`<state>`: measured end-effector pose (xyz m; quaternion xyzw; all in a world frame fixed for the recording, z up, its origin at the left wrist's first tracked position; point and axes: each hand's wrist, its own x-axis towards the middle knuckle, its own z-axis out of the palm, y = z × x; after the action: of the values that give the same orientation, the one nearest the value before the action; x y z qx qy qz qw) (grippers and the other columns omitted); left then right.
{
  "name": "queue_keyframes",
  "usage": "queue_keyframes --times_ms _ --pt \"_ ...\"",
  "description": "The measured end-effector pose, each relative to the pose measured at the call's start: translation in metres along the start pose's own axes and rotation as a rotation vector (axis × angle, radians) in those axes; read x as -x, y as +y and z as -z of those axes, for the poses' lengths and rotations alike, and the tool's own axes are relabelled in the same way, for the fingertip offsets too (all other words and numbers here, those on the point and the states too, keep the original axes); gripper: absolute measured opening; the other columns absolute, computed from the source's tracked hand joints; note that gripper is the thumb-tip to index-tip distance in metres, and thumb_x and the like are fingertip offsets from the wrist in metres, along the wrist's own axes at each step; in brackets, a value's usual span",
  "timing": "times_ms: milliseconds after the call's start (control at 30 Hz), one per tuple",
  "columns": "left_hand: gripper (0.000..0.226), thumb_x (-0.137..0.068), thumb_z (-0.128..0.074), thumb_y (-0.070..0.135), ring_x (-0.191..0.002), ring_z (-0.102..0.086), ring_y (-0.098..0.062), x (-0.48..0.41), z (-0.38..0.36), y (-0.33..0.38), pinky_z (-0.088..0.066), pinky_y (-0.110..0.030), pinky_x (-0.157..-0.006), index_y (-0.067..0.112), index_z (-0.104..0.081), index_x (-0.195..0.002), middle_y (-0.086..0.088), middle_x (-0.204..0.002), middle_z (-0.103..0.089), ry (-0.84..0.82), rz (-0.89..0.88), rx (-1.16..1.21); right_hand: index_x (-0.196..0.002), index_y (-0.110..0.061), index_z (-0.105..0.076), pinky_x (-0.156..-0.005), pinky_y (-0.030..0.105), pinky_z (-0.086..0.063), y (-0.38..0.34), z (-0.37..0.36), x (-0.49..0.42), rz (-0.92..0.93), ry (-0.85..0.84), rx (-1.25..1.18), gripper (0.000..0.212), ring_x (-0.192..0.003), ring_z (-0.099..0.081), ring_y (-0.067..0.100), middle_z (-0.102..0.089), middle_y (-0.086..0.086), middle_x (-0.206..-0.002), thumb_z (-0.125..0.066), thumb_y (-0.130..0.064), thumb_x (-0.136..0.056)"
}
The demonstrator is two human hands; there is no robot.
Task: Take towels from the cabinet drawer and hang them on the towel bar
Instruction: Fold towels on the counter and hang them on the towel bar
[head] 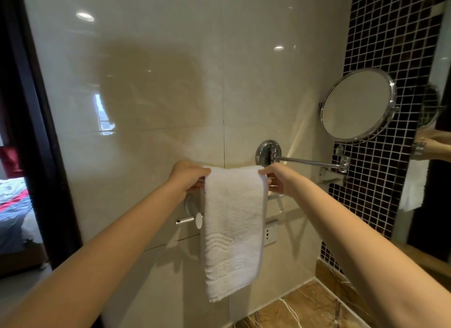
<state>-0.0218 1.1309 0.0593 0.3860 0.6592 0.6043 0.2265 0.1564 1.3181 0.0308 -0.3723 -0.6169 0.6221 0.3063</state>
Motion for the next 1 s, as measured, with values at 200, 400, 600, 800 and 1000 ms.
queue_keyframes --times_ms 200,400,600,800,1000 --pt "0.014 -0.082 -0.069 0.009 -0.038 -0.058 -0.003 0.000 -0.002 -0.011 -0.035 -0.019 -0.045 0.008 -0.063 -0.069 -0.004 -0.065 -0.064 -0.016 0.005 -0.197 -0.084 -0.008 -0.062 -0.049 0.024 -0.049 0.013 0.003 -0.001 -0.005 0.007 0.089 0.004 -0.050 -0.060 0.014 -0.062 0.000 -0.063 -0.060 -0.011 -0.084" --pt "0.013 -0.078 -0.074 0.011 -0.066 -0.060 -0.021 -0.003 0.001 -0.024 -0.052 -0.033 -0.077 0.002 -0.068 -0.073 -0.009 -0.070 -0.066 -0.007 -0.010 -0.248 -0.086 -0.008 -0.062 -0.060 0.026 -0.049 0.022 0.001 -0.005 -0.022 0.031 0.132 0.004 -0.065 -0.056 0.017 -0.059 0.003 -0.079 -0.062 -0.012 -0.083" --pt "0.018 -0.074 -0.076 0.020 -0.058 -0.054 -0.017 -0.003 0.003 -0.035 -0.040 -0.026 -0.062 0.009 -0.069 -0.062 -0.004 -0.063 -0.065 0.000 -0.030 -0.392 -0.086 -0.007 -0.063 -0.064 0.027 -0.050 0.029 -0.002 -0.007 -0.041 0.032 0.170 0.006 -0.068 -0.058 0.018 -0.060 0.006 -0.083 -0.064 -0.011 -0.082" --pt "0.023 -0.070 -0.075 0.028 -0.034 -0.049 0.000 0.004 0.006 -0.038 -0.033 -0.020 -0.047 0.018 -0.068 -0.051 0.010 -0.039 -0.057 -0.006 -0.052 -0.579 -0.106 -0.001 -0.057 -0.067 0.028 -0.054 0.032 -0.006 0.000 0.012 0.071 0.183 0.025 -0.075 -0.059 0.021 -0.061 0.012 -0.089 -0.066 -0.005 -0.083" --pt "0.019 -0.069 -0.074 0.032 -0.060 -0.062 -0.015 0.011 0.010 -0.042 -0.042 -0.023 -0.056 0.015 -0.072 -0.060 0.004 -0.058 -0.066 0.027 -0.075 -0.704 -0.097 0.003 -0.058 -0.064 0.027 -0.055 0.031 -0.012 0.006 0.062 0.126 0.240 0.021 -0.076 -0.061 0.022 -0.061 0.014 -0.089 -0.070 -0.002 -0.080"
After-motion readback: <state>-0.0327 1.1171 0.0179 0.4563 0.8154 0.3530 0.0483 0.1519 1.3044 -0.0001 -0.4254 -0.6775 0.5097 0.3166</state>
